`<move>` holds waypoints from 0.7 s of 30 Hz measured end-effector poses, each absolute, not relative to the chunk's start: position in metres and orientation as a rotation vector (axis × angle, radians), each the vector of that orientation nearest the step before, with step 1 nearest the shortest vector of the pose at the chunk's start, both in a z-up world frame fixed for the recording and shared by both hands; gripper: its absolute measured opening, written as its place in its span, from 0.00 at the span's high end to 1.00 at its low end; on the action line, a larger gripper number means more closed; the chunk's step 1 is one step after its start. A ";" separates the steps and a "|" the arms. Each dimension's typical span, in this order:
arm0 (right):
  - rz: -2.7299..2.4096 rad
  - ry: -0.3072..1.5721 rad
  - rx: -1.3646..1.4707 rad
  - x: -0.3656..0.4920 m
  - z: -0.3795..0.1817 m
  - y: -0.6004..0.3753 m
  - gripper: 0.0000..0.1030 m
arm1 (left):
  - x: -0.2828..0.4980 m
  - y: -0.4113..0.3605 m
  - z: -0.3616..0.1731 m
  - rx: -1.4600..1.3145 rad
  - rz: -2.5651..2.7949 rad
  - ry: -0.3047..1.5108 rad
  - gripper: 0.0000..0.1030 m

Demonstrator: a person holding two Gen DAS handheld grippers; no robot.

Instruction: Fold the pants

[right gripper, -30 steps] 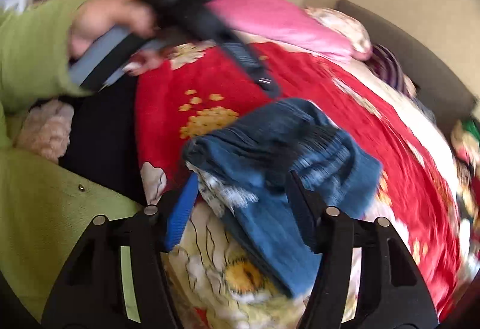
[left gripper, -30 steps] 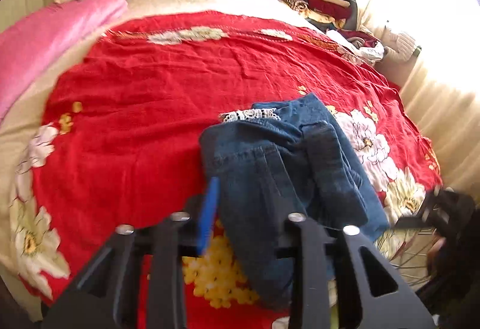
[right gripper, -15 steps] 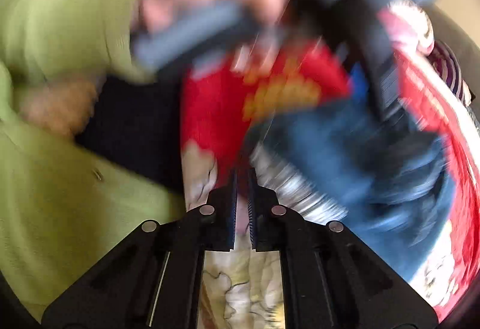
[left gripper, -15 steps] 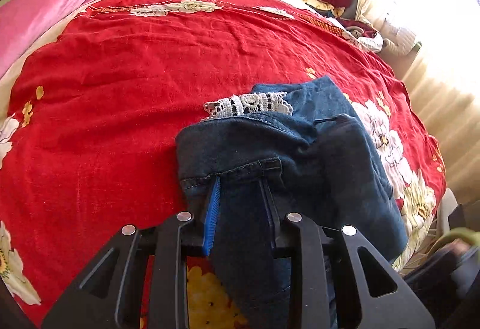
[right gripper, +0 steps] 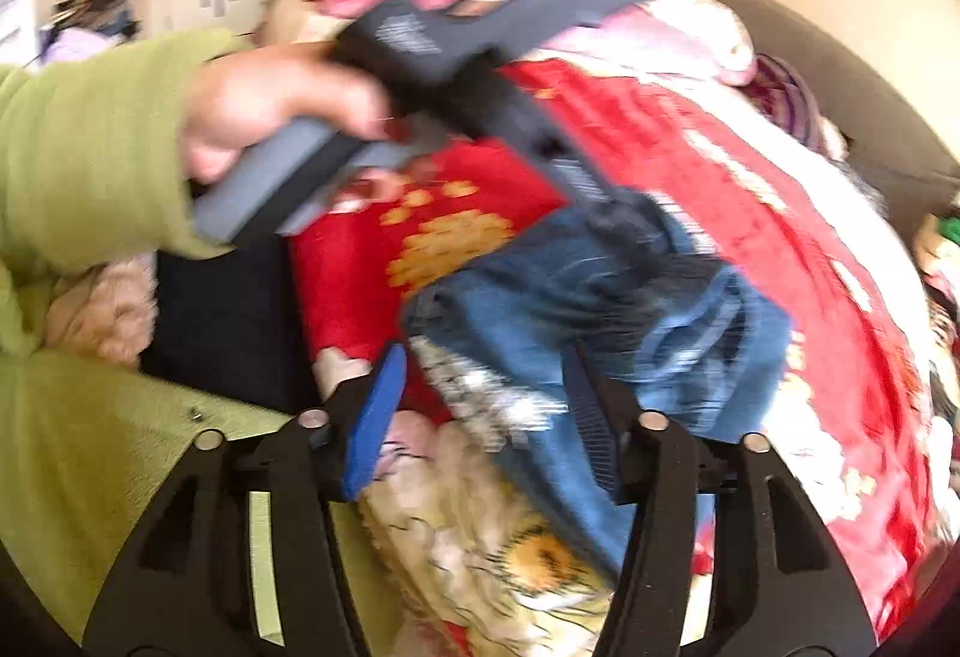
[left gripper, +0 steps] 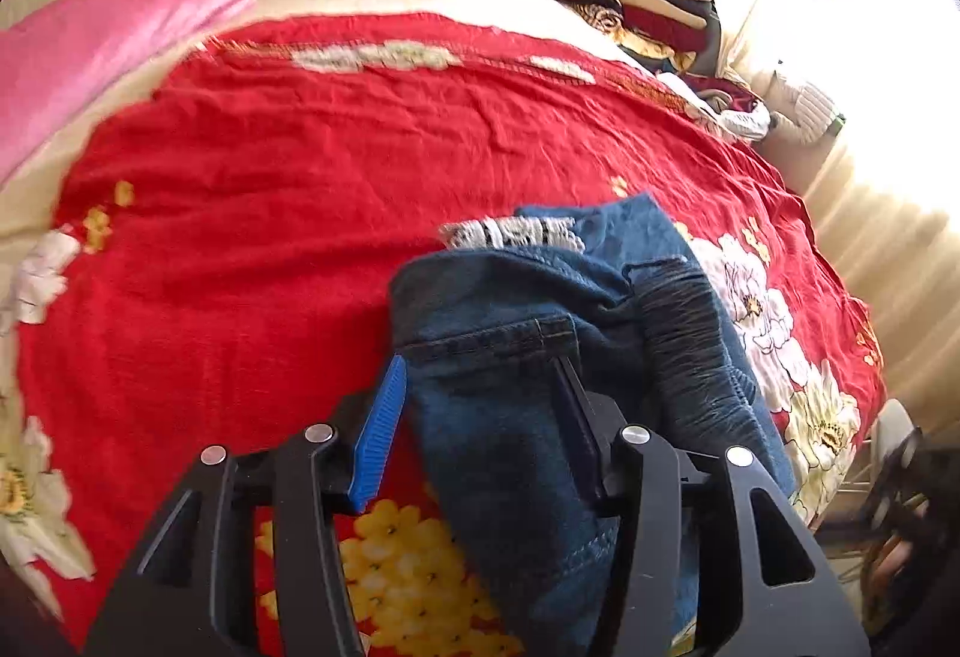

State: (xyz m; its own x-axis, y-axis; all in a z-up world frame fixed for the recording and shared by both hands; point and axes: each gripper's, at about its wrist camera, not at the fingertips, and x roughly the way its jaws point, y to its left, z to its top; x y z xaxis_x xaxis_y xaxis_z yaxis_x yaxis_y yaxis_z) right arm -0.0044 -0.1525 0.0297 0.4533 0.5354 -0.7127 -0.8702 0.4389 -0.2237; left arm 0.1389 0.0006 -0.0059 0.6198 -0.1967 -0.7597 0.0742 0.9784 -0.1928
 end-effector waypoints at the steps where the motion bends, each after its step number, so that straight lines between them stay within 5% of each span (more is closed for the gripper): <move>1: 0.924 0.600 -0.633 -0.004 0.033 -0.152 0.47 | 0.137 0.002 -0.003 -0.148 -0.150 0.884 0.53; 9: 0.806 0.525 -0.608 0.022 0.049 -0.164 0.33 | 0.115 0.008 0.032 -0.123 -0.112 0.809 0.27; 21: 0.644 0.487 -0.528 0.048 0.062 -0.197 0.20 | 0.101 0.010 0.050 -0.118 -0.090 0.762 0.11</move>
State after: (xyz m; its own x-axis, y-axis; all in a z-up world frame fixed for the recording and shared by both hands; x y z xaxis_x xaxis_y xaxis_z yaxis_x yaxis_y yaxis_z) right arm 0.0481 -0.1966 0.0619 0.6986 0.4301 -0.5719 -0.6677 0.6791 -0.3049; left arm 0.1013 0.0100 0.0498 0.7204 -0.1238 -0.6824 0.0386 0.9896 -0.1388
